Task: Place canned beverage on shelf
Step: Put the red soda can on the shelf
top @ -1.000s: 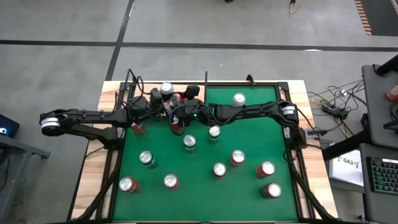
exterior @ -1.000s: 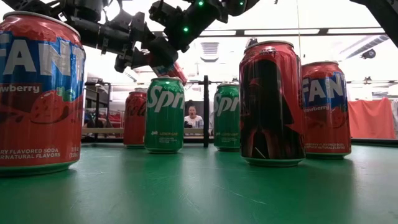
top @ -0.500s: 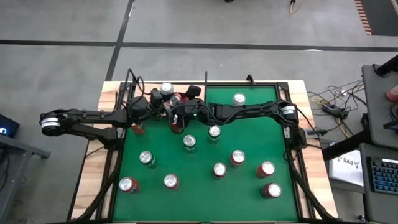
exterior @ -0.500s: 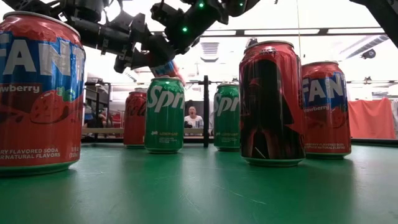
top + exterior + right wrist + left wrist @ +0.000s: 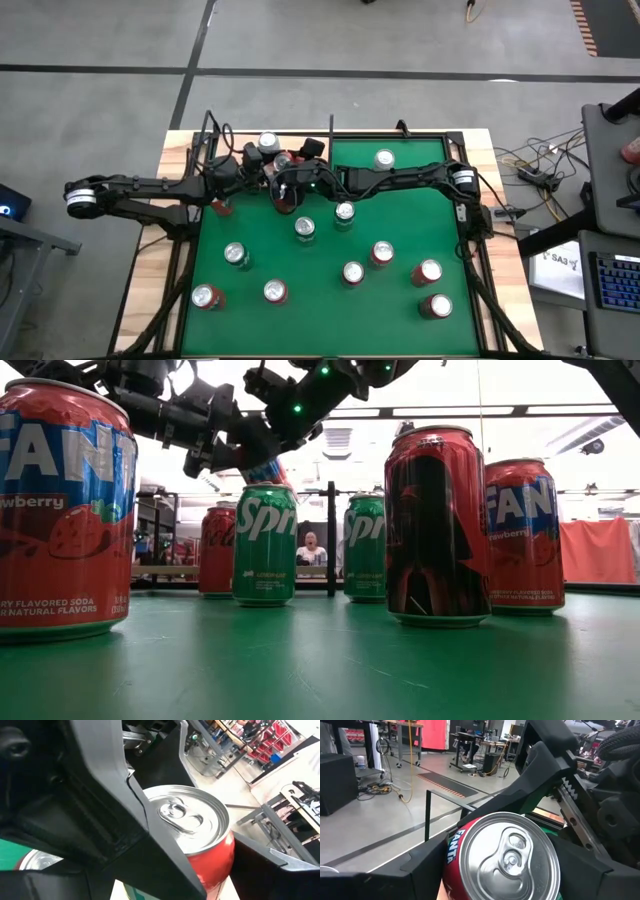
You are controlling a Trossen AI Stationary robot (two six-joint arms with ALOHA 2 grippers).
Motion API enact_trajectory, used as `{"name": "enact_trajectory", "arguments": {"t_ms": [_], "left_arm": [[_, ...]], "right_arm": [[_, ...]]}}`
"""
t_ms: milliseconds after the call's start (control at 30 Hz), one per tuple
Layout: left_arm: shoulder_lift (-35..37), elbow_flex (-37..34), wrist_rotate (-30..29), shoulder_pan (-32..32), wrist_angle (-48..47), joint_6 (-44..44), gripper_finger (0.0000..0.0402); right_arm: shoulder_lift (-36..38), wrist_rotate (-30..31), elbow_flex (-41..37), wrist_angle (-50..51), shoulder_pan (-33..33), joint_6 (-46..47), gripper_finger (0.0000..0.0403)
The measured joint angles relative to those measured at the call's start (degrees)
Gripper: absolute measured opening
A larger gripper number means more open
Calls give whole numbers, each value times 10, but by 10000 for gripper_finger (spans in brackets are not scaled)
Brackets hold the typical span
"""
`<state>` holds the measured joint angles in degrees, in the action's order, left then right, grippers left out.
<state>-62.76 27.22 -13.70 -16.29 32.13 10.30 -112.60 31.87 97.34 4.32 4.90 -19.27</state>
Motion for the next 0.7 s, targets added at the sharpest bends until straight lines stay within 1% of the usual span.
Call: {"name": "enact_trajectory", "arguments": {"t_ms": [100, 267, 367, 533, 700], "left_arm": [[0, 0, 4, 0, 0, -6, 285], [2, 0, 12, 0, 4, -23, 323], [7, 1, 13, 0, 10, -33, 338], [24, 1, 13, 0, 17, -49, 344], [60, 1, 12, 0, 9, -74, 346]], "right_arm": [[0, 1, -1, -4, 0, 0, 290], [0, -8, -2, 6, 2, 3, 290], [-3, -8, -4, 10, 5, 7, 290], [-1, -5, -3, -2, 11, 37, 290], [-1, -3, -3, 1, 15, 38, 290]]}}
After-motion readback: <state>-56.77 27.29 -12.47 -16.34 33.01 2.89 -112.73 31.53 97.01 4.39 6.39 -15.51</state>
